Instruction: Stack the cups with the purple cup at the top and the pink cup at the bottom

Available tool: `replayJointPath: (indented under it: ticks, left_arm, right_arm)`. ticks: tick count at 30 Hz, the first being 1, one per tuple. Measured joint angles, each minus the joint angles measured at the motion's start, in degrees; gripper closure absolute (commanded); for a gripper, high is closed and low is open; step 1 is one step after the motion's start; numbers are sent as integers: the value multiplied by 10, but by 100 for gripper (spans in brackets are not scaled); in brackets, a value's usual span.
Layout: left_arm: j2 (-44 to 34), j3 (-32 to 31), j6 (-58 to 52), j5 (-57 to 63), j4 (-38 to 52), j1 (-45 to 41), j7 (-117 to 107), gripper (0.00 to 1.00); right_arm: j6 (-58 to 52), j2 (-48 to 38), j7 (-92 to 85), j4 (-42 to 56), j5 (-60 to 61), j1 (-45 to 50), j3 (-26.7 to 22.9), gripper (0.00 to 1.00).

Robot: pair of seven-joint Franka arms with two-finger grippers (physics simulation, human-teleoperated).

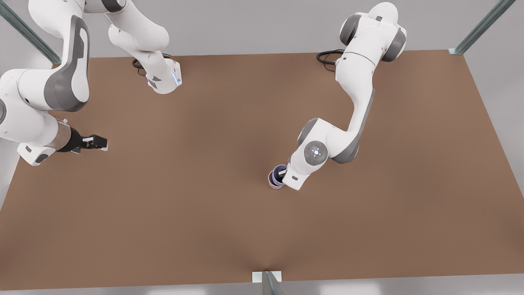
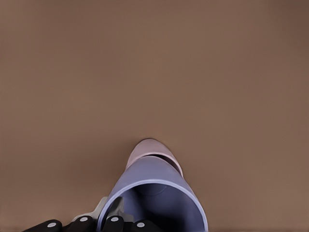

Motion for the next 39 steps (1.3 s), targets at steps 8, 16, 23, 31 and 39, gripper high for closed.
replayJointPath:
  ticks: [8, 16, 23, 31, 39]
  left_arm:
    - [2, 0, -3, -1, -2, -3, -6, 79]
    - [5, 0, 1, -1, -8, -6, -11, 79]
    - [6, 0, 6, 0, -15, -4, -12, 78]
    - [6, 0, 11, -1, -18, -3, -12, 51]
    - [4, 0, 12, -2, -18, 0, -12, 43]
  right_arm:
    - [0, 0, -4, 0, 0, 0, 0, 0]
    - [0, 0, -6, 0, 0, -1, 0, 0]
    - [0, 0, -8, -1, 0, -1, 0, 0]
    - [-2, 0, -9, -1, 1, -1, 0, 0]
    - [-5, 0, -10, 0, 1, -4, 0, 0]
